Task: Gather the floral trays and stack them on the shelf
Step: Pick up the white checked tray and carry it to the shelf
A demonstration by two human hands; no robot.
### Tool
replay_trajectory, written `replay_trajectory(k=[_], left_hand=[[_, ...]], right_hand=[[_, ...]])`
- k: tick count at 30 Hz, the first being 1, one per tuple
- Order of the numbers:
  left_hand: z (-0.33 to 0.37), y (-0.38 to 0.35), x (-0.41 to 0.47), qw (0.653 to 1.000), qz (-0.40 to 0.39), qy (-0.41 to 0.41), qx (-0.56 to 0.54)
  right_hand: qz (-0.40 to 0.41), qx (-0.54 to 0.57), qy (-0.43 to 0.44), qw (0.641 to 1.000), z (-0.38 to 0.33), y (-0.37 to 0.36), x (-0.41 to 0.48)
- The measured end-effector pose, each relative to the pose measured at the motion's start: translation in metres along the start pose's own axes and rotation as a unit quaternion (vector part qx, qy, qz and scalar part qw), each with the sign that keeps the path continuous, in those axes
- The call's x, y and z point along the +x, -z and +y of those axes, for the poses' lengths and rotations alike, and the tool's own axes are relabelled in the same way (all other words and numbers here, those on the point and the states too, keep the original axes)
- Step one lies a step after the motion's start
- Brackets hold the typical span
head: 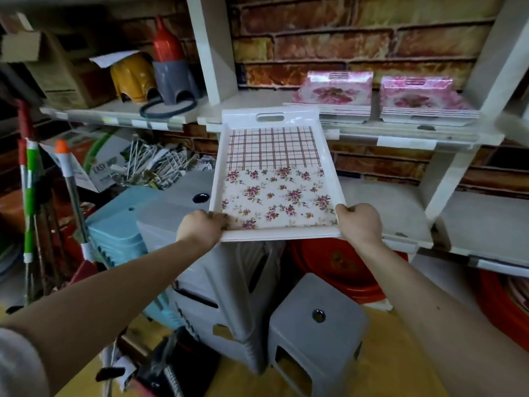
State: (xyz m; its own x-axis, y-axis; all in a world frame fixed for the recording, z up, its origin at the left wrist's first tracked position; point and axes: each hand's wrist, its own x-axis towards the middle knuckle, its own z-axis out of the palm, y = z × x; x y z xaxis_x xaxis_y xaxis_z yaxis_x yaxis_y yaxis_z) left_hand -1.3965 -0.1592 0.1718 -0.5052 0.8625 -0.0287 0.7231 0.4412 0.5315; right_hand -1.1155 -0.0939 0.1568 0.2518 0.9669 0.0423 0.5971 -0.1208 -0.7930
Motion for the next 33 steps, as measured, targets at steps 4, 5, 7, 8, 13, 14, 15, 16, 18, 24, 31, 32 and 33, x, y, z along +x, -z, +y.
replay_trajectory(k=[4,5,7,8,13,14,15,16,18,24,31,32,33], left_hand=[[-0.011,0.029,0.032,0.999,0.007,-0.033,-0.014],[-0.013,0.036,0.04,0.999,0.007,-0.037,-0.013],[-0.015,0.047,0.055,0.999,0.006,-0.043,-0.018],[-0.015,0.052,0.061,0.999,0.003,-0.045,-0.022],[0.002,0.065,0.089,0.997,0.029,-0.055,-0.038],[0.007,0.067,0.095,0.997,0.04,-0.053,-0.047],[0.012,0.068,0.101,0.996,0.05,-0.049,-0.054],[0.017,0.069,0.106,0.996,0.057,-0.045,-0.051],[0.021,0.07,0.117,0.996,0.066,-0.042,-0.04],[0.015,0.081,0.153,0.995,0.085,-0.028,-0.05],[-0.007,0.102,0.223,0.992,0.101,-0.04,-0.06],[-0.01,0.105,0.237,0.992,0.101,-0.048,-0.059],[-0.013,0.108,0.251,0.992,0.097,-0.054,-0.062]], right_hand=[[0.013,0.015,-0.003,1.0,-0.032,-0.022,-0.001],[0.018,0.016,-0.001,1.0,-0.04,-0.026,0.0],[0.027,0.017,0.007,0.999,-0.053,-0.032,0.002],[0.03,0.017,0.009,0.999,-0.059,-0.033,0.003],[0.047,0.025,0.017,0.998,-0.086,-0.034,0.025],[0.052,0.023,0.023,0.998,-0.092,-0.033,0.032],[0.056,0.019,0.032,0.998,-0.096,-0.033,0.039],[0.059,0.014,0.041,0.997,-0.101,-0.034,0.047],[0.064,0.008,0.05,0.997,-0.109,-0.036,0.061],[0.049,0.008,0.074,0.996,-0.138,-0.06,0.091],[0.059,0.017,0.073,0.995,-0.183,-0.116,0.12],[0.064,0.021,0.071,0.995,-0.189,-0.126,0.125],[0.068,0.025,0.063,0.995,-0.195,-0.135,0.13]])
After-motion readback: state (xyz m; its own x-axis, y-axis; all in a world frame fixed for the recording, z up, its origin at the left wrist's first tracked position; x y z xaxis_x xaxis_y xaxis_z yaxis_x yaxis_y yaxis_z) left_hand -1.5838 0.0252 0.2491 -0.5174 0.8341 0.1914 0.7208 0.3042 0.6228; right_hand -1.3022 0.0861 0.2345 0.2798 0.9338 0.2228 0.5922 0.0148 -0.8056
